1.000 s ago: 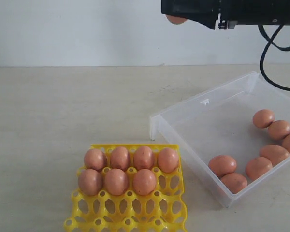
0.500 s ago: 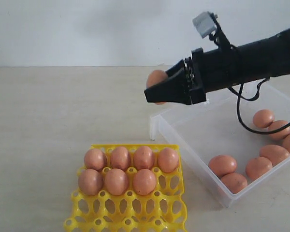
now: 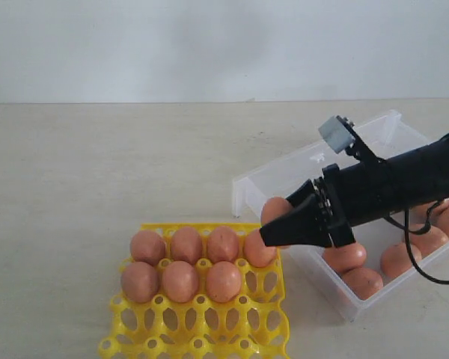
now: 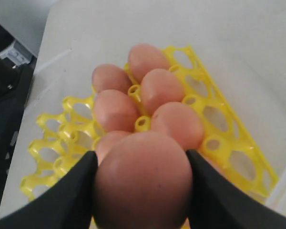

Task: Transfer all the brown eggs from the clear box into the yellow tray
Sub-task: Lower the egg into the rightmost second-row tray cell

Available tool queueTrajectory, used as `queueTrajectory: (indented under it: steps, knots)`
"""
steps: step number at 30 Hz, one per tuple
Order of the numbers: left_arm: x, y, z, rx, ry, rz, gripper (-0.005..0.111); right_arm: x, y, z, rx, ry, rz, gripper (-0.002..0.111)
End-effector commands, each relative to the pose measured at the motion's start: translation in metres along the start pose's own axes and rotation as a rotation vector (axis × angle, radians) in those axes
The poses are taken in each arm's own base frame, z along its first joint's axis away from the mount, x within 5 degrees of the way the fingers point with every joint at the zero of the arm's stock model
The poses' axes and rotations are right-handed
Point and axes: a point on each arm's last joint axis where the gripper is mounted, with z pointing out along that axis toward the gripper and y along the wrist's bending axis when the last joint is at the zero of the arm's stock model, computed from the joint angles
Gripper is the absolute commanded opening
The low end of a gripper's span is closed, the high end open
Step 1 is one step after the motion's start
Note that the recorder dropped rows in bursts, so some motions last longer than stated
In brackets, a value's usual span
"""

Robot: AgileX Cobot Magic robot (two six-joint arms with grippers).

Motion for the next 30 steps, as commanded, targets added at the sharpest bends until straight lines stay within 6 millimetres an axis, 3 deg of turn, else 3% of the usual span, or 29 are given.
queueTrajectory:
  steps: [1,7,11,22,30]
  knots:
    - [0.001,0.000,0.000,0.003,-0.002,0.005,0.004,0.004,0.016,0.017,-0.086,0.049,-0.071,0.000]
    - [0.001,0.000,0.000,0.003,-0.002,0.005,0.004,0.006,0.038,0.045,-0.208,0.153,-0.143,0.000]
    - [0.001,0.000,0.000,0.003,-0.002,0.005,0.004,0.011,0.038,0.053,-0.174,0.231,-0.147,0.000]
    - [0.001,0.000,0.000,0.003,-0.002,0.005,0.004,0.009,0.032,0.054,-0.106,0.221,-0.139,0.000]
    - [0.001,0.000,0.000,0.003,-0.002,0.005,0.004,-0.011,0.043,0.044,-0.068,0.189,-0.231,0.000]
